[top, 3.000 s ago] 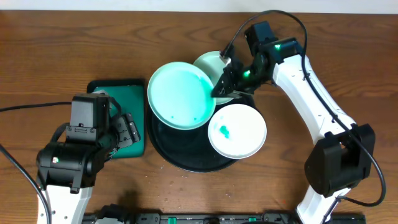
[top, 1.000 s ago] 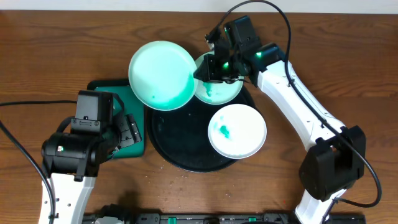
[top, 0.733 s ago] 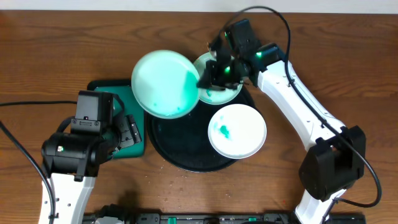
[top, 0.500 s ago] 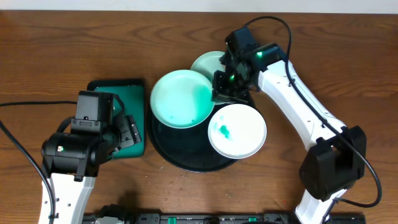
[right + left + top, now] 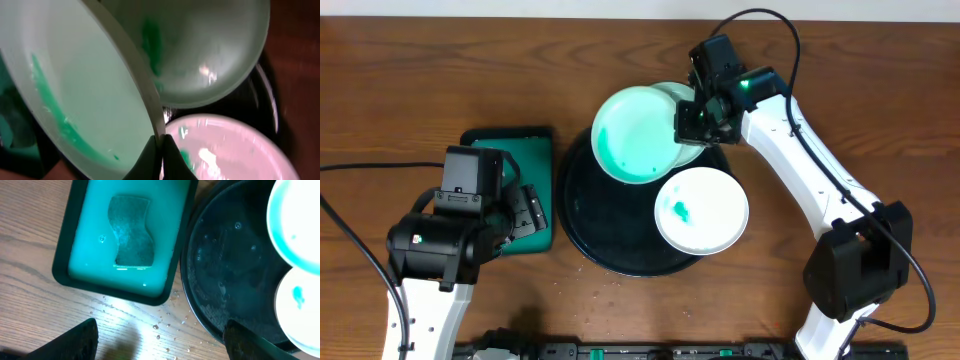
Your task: Clean dirty plates on tray and stack at the side
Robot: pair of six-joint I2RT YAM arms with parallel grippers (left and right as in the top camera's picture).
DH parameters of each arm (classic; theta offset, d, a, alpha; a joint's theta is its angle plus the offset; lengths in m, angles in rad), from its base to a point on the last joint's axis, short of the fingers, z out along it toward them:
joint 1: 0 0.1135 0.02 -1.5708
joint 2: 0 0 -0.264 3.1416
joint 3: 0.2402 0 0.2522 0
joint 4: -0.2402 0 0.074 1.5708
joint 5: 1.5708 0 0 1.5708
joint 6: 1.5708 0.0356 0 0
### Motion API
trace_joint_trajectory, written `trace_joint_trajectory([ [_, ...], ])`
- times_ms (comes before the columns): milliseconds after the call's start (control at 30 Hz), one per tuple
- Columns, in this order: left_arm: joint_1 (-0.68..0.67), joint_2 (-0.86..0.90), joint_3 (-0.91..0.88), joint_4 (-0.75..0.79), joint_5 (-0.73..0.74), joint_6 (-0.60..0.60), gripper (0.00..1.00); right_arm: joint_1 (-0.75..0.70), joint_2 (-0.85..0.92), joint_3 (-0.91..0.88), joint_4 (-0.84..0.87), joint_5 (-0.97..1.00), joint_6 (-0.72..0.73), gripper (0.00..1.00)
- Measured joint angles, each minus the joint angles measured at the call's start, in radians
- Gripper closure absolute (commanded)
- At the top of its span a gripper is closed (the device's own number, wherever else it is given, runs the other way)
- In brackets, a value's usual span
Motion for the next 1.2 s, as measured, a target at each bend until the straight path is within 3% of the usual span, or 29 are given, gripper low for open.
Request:
trace_joint_trajectory([
  [233,0.000,0.000,0.000,0.000,0.000,0.000,0.19,0.000,-0.018,0.000,0.011,0.047,-0.037,0.99],
  [400,0.000,0.000,0.000,0.000,0.000,0.000,0.20,-0.002,-0.026,0.000,-0.017,-0.086,-0.044,0.99],
  [667,0.000,0.000,0.000,-0.003,0.000,0.000,0.19,-0.009,-0.026,0.000,0.108,-0.231,0.002,0.99],
  [1033,0.000,0.000,0.000,-0.004,0.000,0.000,0.19,-0.094,-0.026,0.000,-0.120,-0.125,0.003,0.99],
  [1200,0.000,0.000,0.000,-0.004,0.000,0.000,0.19,-0.089,-0.026,0.000,-0.101,-0.108,-0.005,0.99],
])
